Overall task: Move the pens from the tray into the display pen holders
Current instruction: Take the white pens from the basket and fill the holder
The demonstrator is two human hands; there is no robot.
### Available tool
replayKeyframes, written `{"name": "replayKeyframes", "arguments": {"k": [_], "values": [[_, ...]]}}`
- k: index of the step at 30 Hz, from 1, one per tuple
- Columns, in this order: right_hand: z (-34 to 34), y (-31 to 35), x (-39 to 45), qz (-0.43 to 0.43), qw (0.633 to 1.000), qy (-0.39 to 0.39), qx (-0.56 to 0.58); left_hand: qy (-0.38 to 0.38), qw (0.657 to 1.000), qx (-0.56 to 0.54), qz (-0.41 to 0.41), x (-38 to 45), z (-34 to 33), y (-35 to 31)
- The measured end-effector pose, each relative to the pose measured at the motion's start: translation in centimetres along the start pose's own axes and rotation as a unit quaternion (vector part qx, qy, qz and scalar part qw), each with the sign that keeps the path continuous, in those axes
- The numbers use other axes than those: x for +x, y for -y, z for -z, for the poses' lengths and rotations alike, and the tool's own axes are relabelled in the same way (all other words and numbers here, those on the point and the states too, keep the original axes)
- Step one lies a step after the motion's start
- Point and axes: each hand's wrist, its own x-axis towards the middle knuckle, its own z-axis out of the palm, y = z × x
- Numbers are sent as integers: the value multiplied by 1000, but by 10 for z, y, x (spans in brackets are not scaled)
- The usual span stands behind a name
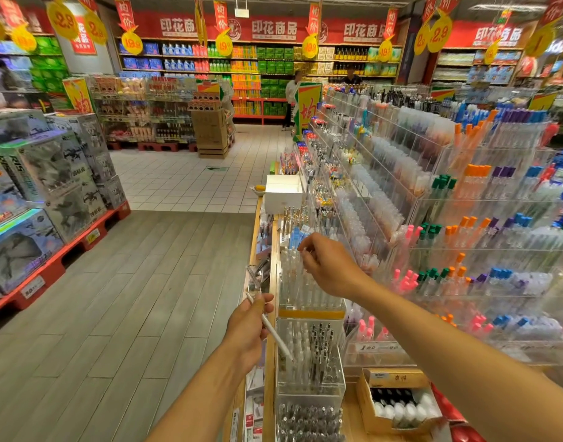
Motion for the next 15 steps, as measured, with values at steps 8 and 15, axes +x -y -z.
{"name": "replayKeyframes", "arguments": {"k": [8, 15], "values": [[-23, -12, 7, 45, 992, 35, -109, -22, 996, -1, -82, 13, -1, -16], [-29, -22, 19, 77, 978, 20, -191, -51, 990, 49, -124, 30, 0, -34]]}}
